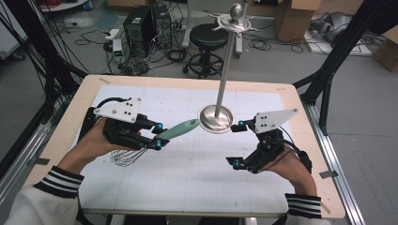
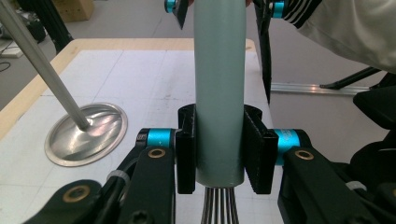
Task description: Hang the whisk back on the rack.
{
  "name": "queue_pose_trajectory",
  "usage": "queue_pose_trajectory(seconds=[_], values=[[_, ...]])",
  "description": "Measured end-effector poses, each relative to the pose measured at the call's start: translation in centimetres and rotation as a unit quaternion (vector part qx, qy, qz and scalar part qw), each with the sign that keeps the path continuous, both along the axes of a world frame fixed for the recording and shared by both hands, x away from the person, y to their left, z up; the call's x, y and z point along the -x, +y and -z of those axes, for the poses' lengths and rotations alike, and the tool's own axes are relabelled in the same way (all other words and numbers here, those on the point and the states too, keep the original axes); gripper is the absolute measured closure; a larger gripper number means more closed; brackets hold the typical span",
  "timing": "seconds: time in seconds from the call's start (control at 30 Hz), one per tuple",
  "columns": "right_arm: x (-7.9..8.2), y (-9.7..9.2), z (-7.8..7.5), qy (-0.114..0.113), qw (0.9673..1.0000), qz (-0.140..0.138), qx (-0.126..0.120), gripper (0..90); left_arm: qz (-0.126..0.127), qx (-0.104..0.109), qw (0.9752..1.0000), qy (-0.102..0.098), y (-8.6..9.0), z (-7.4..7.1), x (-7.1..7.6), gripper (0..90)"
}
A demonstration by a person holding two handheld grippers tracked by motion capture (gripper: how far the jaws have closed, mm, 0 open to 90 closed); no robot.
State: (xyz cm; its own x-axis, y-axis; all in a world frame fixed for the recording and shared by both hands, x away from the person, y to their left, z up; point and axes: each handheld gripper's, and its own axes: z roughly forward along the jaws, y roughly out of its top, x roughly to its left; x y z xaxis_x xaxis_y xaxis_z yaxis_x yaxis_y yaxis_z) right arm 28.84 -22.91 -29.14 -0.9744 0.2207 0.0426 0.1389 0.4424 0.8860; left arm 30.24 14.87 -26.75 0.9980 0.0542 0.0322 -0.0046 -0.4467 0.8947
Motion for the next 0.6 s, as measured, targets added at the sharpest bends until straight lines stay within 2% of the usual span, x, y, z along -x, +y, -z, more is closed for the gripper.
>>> queue_pose_trajectory(seconds=[0.23,0.6], values=[[-0.6,1.8,-1.4,-0.004,0.9993,-0.035,0.006,0.5,0.002,0.003,1.0000,0.003,-0.1,0.0,0.0,69.3],[-1.8,4.6,-3.1,-0.008,0.9980,-0.060,0.017,0.5,0.006,0.005,0.9999,0.007,-0.2,0.0,0.1,69.3]])
